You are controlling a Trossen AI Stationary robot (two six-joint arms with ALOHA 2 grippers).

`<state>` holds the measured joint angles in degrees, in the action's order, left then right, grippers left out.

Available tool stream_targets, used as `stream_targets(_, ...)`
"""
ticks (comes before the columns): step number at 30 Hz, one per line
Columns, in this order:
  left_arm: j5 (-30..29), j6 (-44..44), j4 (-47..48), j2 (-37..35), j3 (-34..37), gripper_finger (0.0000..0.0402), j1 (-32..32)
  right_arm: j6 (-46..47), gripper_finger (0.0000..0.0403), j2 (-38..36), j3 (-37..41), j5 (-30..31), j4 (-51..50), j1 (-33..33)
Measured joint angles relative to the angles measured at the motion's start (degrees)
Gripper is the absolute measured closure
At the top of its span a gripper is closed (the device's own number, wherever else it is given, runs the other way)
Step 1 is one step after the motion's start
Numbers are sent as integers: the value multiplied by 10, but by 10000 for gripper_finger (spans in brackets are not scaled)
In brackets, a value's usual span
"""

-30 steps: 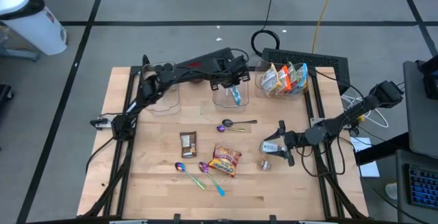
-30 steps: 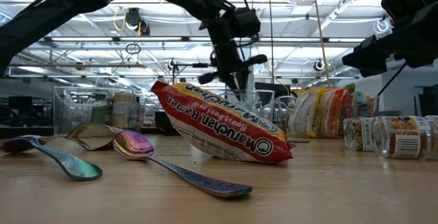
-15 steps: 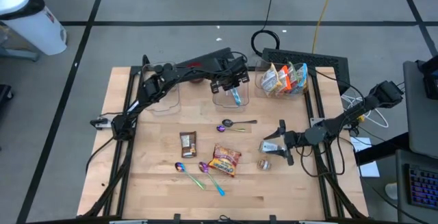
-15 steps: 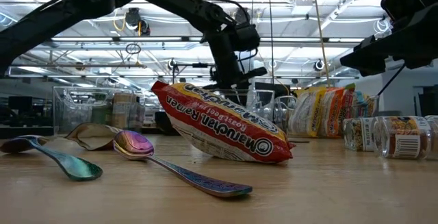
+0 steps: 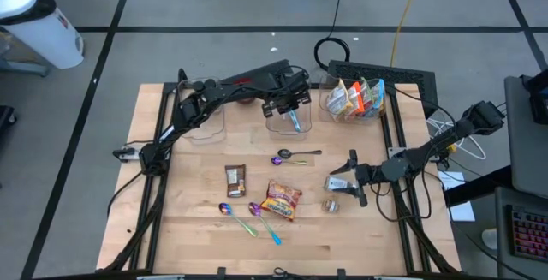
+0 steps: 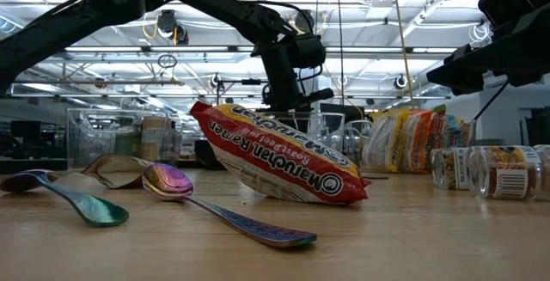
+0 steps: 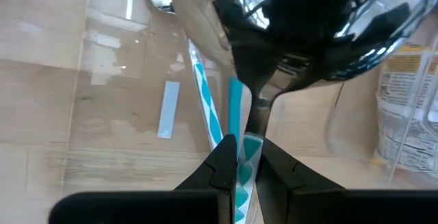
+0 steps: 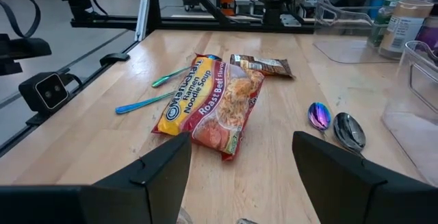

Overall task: Pick & Place Food Item
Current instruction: Put the blue patterned spoon into the middle transparent bin, then put the silver spoon into the middle transparent bin

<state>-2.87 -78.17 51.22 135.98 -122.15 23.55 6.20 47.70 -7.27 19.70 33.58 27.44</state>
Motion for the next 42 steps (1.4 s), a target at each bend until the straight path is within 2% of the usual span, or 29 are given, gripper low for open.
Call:
stream_targets(8, -2, 13, -11, 0, 0, 365, 0, 1, 156, 0, 0, 0, 0, 0)
stream_targets(21, -17, 37, -18, -1, 0, 283, 0, 2, 156, 0, 0, 0, -6, 0)
stream_targets(29, 22, 93, -21, -23, 0, 273, 2, -4, 156, 0, 0, 0, -8, 0)
stream_targets(36, 23, 214, -51, -107, 0, 273, -2, -24, 156, 0, 0, 29, 13, -5)
stream_targets(39, 11, 322, -80, -152, 0, 273, -27, -39, 156, 0, 0, 28, 21, -13)
stream_targets(42, 12, 471, -100, -192, -1, 273, -82, -57, 156, 0, 0, 28, 26, -19)
